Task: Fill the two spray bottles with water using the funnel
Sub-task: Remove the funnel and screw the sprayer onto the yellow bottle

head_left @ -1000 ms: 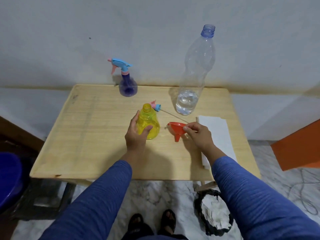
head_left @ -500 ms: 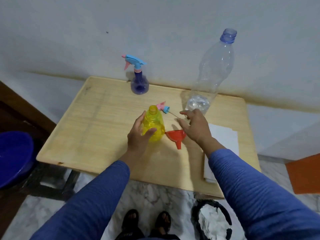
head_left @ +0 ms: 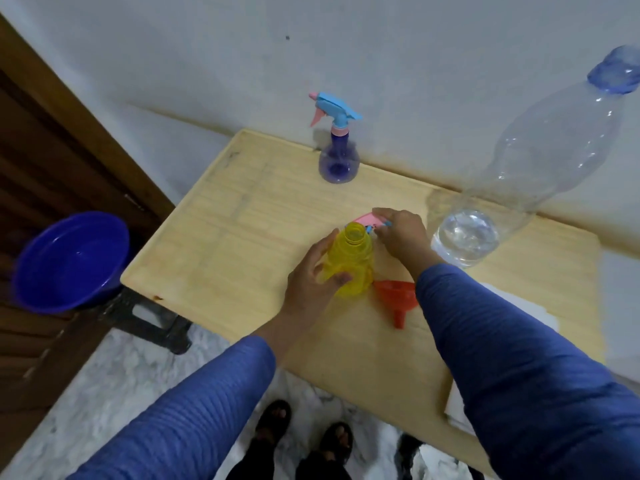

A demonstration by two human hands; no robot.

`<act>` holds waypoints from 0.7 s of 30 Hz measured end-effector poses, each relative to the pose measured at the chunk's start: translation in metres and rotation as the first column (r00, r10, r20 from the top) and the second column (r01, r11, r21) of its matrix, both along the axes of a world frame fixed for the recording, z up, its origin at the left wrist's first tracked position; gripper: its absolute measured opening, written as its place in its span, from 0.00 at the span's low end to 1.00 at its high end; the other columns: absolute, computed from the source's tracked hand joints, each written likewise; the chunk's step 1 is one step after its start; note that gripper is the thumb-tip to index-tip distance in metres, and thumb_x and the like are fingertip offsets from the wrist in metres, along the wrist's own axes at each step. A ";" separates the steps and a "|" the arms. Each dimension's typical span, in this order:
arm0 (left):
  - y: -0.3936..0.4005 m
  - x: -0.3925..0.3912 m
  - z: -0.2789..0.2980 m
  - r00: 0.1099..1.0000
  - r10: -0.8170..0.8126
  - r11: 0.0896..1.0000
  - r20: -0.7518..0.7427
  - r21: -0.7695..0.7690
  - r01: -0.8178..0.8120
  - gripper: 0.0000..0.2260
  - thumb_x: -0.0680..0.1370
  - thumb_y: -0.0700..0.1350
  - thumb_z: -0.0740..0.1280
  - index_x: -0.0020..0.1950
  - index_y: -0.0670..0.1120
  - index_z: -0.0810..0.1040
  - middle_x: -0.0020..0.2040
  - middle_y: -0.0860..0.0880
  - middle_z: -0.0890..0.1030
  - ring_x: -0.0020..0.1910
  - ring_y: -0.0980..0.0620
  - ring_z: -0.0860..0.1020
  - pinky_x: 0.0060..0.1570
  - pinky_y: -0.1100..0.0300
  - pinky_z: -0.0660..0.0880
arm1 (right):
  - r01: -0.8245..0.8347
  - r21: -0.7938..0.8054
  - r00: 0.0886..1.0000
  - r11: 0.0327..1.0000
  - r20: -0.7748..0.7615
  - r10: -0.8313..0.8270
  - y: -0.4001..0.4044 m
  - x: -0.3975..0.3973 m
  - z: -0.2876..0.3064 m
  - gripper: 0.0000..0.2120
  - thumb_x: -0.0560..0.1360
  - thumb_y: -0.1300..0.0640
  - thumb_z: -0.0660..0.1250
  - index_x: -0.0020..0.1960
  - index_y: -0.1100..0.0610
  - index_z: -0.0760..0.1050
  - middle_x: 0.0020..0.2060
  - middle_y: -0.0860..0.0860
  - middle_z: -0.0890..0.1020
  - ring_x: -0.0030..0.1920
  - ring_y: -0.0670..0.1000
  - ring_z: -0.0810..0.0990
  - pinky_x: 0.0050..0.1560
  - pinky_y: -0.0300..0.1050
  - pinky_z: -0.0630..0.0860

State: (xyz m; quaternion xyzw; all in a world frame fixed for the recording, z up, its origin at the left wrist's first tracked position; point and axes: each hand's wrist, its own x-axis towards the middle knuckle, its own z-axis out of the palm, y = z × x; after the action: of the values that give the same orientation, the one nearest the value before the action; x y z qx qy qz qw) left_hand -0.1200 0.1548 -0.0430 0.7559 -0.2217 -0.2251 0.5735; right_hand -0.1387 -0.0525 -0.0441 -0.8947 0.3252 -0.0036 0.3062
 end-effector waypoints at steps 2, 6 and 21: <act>0.000 -0.001 0.002 1.000 -0.005 1.000 -0.014 -0.007 0.004 0.28 0.68 0.50 0.74 0.64 0.64 0.66 0.61 0.69 0.71 0.60 0.71 0.70 0.58 0.70 0.70 | 0.034 0.017 0.998 0.999 0.046 -0.034 0.000 0.001 0.005 0.20 0.74 0.59 0.66 0.66 0.52 0.73 0.63 0.54 0.78 0.63 0.55 0.75 0.63 0.42 0.67; 0.000 -0.002 0.005 1.000 -0.003 1.000 -0.021 -0.024 0.003 0.29 0.66 0.56 0.73 0.63 0.68 0.66 0.62 0.67 0.72 0.63 0.64 0.71 0.61 0.64 0.71 | 0.084 0.072 0.973 0.994 0.209 -0.097 0.002 0.001 0.030 0.22 0.73 0.61 0.68 0.66 0.52 0.73 0.57 0.55 0.80 0.57 0.56 0.78 0.59 0.41 0.70; 0.006 -0.007 0.014 0.998 -0.039 0.997 -0.045 -0.066 0.036 0.29 0.70 0.48 0.73 0.66 0.64 0.66 0.58 0.62 0.74 0.56 0.61 0.75 0.50 0.72 0.70 | 0.160 0.273 0.654 0.949 0.690 -0.309 0.032 -0.021 0.198 0.26 0.71 0.61 0.68 0.68 0.47 0.70 0.39 0.52 0.77 0.42 0.56 0.77 0.56 0.51 0.77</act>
State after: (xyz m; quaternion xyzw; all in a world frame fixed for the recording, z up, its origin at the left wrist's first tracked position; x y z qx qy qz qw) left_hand -0.1267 0.1607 -0.0287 0.7272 -0.2296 -0.2457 0.5983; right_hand -0.1597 -0.0204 0.1543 -0.7369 0.2895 -0.3657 0.4893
